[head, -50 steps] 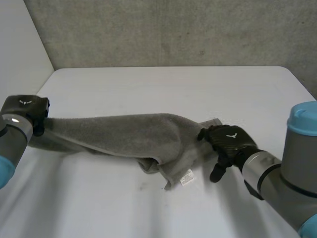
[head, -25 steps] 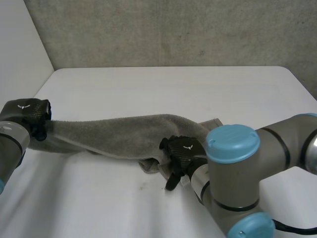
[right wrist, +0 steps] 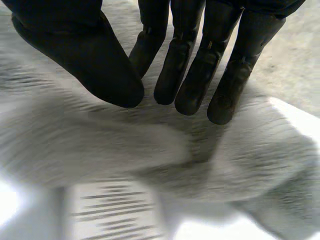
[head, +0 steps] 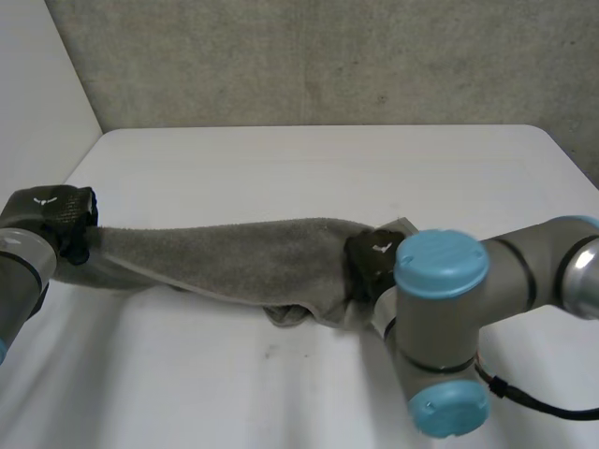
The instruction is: Fold the towel.
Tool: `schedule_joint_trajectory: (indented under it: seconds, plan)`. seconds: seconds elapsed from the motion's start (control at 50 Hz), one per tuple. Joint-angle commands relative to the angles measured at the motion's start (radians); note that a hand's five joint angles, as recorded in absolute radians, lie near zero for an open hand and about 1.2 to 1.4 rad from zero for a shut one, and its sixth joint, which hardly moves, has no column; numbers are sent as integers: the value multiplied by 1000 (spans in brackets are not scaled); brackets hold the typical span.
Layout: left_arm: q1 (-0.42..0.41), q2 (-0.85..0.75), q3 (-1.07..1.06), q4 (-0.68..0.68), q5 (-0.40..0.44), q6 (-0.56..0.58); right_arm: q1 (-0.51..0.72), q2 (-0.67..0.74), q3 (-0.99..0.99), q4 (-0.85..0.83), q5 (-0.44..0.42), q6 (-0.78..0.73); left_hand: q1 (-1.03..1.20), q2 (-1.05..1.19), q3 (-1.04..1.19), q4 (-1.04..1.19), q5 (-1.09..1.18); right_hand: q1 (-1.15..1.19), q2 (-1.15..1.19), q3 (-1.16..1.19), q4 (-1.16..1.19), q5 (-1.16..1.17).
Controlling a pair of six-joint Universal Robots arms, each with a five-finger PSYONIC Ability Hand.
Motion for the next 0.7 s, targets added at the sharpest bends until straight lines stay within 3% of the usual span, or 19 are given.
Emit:
schedule_joint_trajectory:
  seconds: [0.02, 0.04, 0.08, 0.12, 0.24, 0.26, 0.28, 0.3, 0.4, 0.46, 0.7]
  plan:
    - [-1, 13, -6, -2, 1, 0, -114, -117, 16, 8, -46, -50, 204, 178, 180, 179, 190, 34, 210, 209, 208, 214]
    - [-1, 23, -9, -3, 1, 0, -154, -165, 17, 16, -85, -91, 204, 178, 180, 179, 190, 34, 210, 209, 208, 214]
    - [-3, 33, -10, -3, 3, 0, -154, -166, 17, 16, -85, -91, 204, 178, 180, 179, 190, 34, 210, 209, 208, 214]
    - [-9, 53, -10, -6, 5, 0, -234, -292, 10, 105, -212, -233, 204, 178, 180, 179, 190, 34, 210, 209, 208, 214]
    - [-21, 116, -16, -11, 69, -4, -246, -347, -7, 280, -280, -361, 204, 178, 180, 179, 190, 34, 210, 209, 208, 214]
    - [-26, 128, -21, -11, 81, -4, -243, -348, -3, 347, -280, -348, 204, 178, 180, 179, 190, -346, -169, -171, -172, -166]
    - [-26, 129, -21, -11, 81, -4, -243, -348, -3, 347, -280, -348, 204, 178, 180, 179, 190, -350, -173, -175, -176, -170]
    - [-30, 135, -25, -9, 84, -10, -241, -344, 19, 390, -282, -310, 204, 178, 180, 179, 190, -728, -551, -553, -554, -547]
    - [-34, 127, -24, -9, 86, -26, -173, -339, 137, 334, -291, -46, 204, 178, 180, 179, 190, -895, -719, -721, -722, -715]
    - [-32, 118, -24, -9, 86, -29, -128, -334, 183, 274, -291, 39, 204, 178, 180, 179, 190, -957, -780, -782, -783, -777]
    - [-30, 101, -24, -6, 86, -30, -37, -181, 244, 108, -277, 80, 204, 178, 180, 179, 190, -987, -810, -812, -813, -807]
